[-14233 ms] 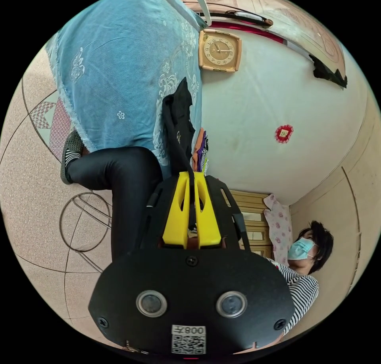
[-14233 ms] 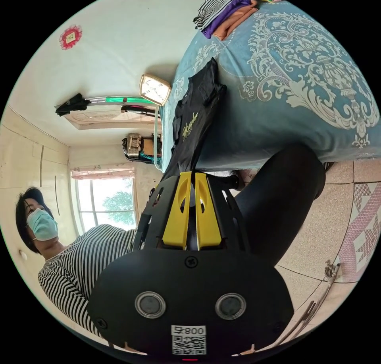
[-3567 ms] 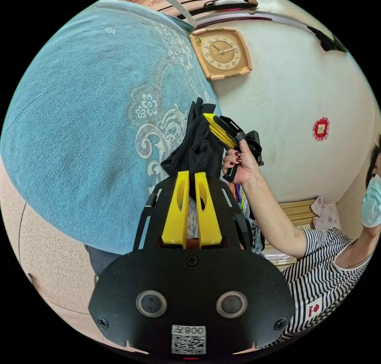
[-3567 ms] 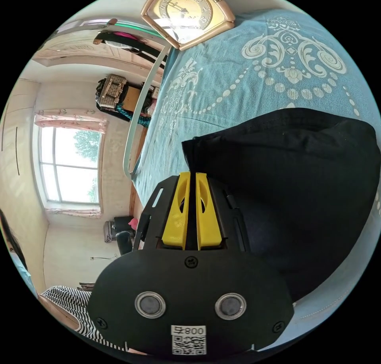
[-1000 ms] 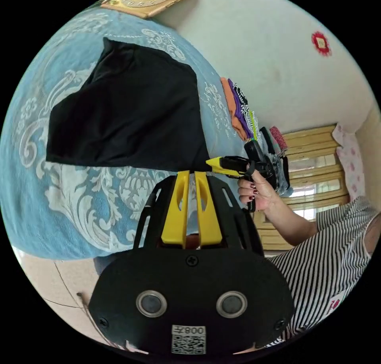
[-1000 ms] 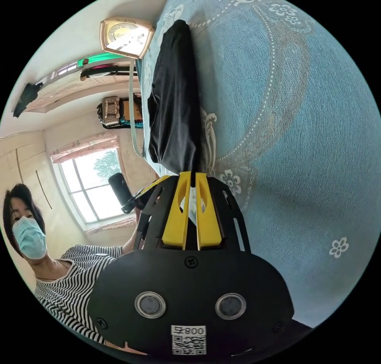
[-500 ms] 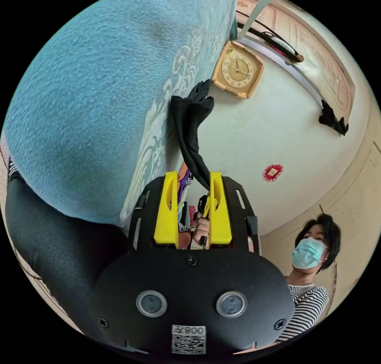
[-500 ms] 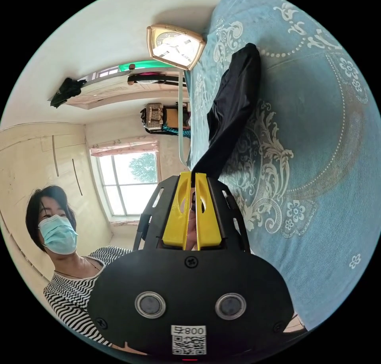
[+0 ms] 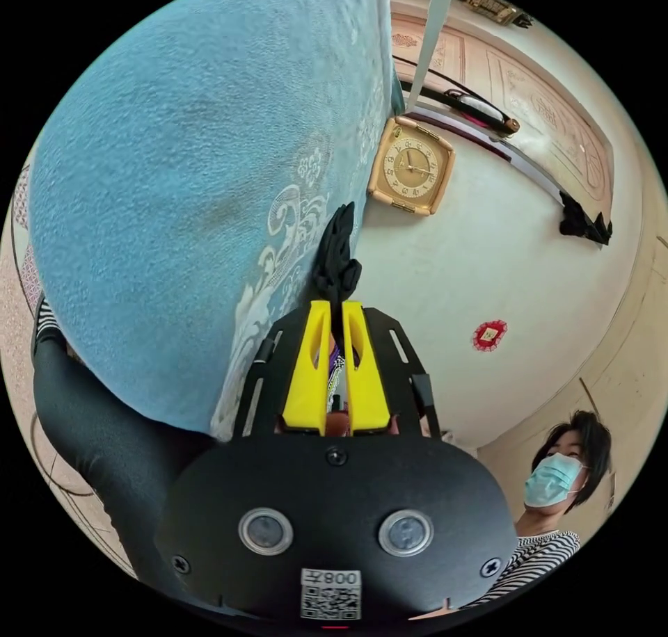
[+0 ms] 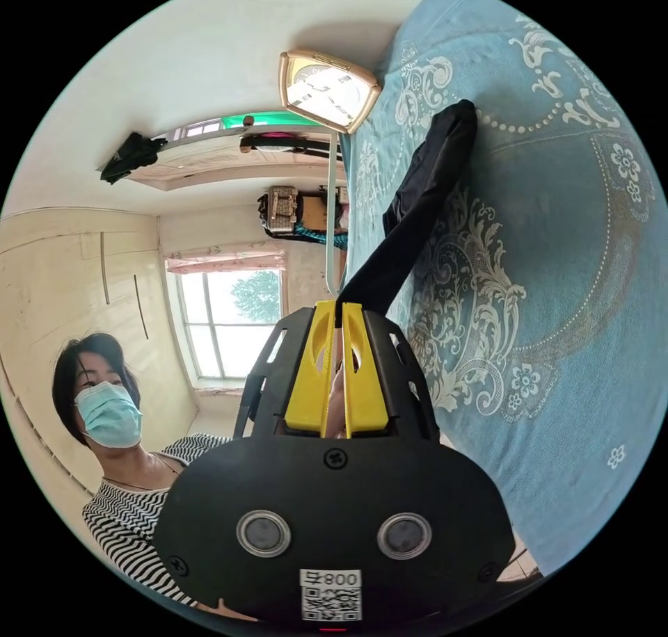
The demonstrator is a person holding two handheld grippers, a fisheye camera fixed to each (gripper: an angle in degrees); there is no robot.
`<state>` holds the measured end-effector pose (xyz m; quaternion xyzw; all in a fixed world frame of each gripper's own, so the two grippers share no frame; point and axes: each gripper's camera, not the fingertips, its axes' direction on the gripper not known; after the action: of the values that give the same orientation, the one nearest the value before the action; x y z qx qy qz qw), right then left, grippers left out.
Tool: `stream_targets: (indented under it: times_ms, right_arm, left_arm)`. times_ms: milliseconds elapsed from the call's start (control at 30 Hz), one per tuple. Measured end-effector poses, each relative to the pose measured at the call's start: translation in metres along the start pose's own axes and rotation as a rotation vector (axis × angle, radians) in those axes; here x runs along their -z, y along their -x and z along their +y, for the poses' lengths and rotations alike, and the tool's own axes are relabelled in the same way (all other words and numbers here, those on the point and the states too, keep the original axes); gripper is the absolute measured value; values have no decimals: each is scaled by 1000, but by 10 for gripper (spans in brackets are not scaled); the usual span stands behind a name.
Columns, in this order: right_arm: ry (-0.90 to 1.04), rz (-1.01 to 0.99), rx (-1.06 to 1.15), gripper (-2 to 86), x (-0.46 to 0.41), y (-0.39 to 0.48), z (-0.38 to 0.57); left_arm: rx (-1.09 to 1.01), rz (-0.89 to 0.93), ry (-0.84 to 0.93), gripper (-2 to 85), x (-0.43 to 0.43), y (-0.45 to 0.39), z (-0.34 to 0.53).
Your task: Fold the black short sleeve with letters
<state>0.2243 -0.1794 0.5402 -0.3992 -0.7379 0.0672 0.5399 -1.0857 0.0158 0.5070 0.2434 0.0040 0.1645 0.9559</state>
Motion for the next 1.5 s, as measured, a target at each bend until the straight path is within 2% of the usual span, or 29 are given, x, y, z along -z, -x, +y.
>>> stream_targets:
  times_ms: [400,700,1200,1500]
  right_arm:
    - [-94,-97,41,13,128,37,126]
    - [-220,-153,166,11,244,87,248]
    - [-504,-161,289,13,442,135,432]
    - [-571,-144,267,13,534,149,444]
  left_arm:
    - [-99,173,93,24,-45,-50,77]
    - [-198,247,273,23,-123,-82,153]
    - [-217,205,641,21,-332,-69,268]
    - [-193,141,730,21,-480,-41,290]
